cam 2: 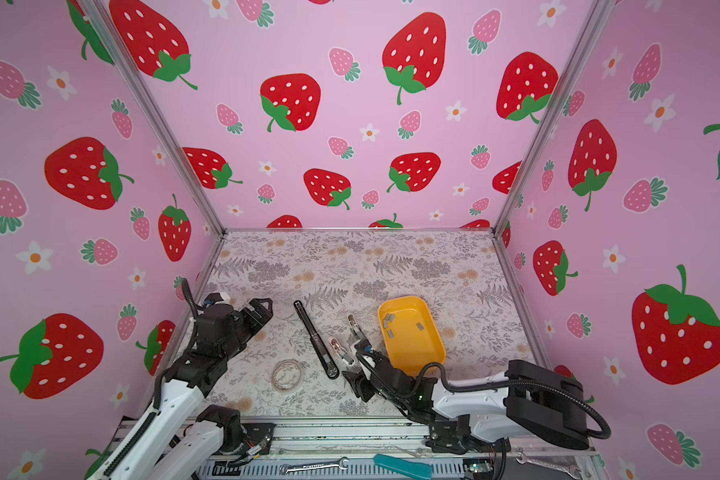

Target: Load the staples into the stapler

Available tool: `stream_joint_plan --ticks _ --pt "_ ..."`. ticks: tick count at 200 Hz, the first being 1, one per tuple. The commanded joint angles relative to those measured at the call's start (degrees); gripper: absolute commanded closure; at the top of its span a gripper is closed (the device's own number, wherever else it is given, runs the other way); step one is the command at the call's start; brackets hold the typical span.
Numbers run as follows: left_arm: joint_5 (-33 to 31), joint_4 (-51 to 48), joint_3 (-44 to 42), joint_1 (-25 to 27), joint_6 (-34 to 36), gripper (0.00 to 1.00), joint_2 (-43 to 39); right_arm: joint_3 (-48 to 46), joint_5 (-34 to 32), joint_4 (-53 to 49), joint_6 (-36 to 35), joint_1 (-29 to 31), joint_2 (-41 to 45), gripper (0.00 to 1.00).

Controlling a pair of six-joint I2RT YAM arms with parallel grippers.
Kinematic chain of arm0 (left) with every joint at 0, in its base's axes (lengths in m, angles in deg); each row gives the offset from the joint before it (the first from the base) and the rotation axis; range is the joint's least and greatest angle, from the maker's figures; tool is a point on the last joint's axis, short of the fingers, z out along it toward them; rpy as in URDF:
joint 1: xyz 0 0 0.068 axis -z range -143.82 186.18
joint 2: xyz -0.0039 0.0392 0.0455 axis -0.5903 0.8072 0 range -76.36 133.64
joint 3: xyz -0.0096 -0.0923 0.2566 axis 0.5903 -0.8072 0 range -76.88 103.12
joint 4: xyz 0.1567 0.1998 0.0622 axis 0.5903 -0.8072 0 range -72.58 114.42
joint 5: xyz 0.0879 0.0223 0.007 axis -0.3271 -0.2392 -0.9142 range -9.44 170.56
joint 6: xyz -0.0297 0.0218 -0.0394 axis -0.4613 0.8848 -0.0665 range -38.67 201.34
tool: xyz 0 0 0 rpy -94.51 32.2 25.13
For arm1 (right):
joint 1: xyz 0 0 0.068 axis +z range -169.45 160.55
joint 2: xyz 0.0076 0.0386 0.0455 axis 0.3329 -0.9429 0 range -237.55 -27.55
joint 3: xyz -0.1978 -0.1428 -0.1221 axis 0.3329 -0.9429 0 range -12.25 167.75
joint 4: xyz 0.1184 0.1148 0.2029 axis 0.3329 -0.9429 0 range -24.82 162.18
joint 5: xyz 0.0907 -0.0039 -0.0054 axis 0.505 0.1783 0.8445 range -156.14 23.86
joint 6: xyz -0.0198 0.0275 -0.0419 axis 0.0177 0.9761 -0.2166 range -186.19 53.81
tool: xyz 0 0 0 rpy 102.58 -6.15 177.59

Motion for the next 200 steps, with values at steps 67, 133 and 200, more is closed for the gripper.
stream_joint_plan --ticks 67,133,200 --pt "4.22 16.79 -0.87 -0.35 12.39 0.01 6.11 13.4 -5.81 -3.68 -4.34 1.78 -8.41 0.45" --pt "4.4 19.12 -2.34 -0.44 11.99 0.01 6.89 18.53 -9.58 -5.34 -1.69 4.18 -20.32 0.43" --pt "5.55 19.19 -2.03 -0.44 11.46 0.01 8.53 19.42 -14.0 -6.4 -0.08 5.39 -22.51 0.46"
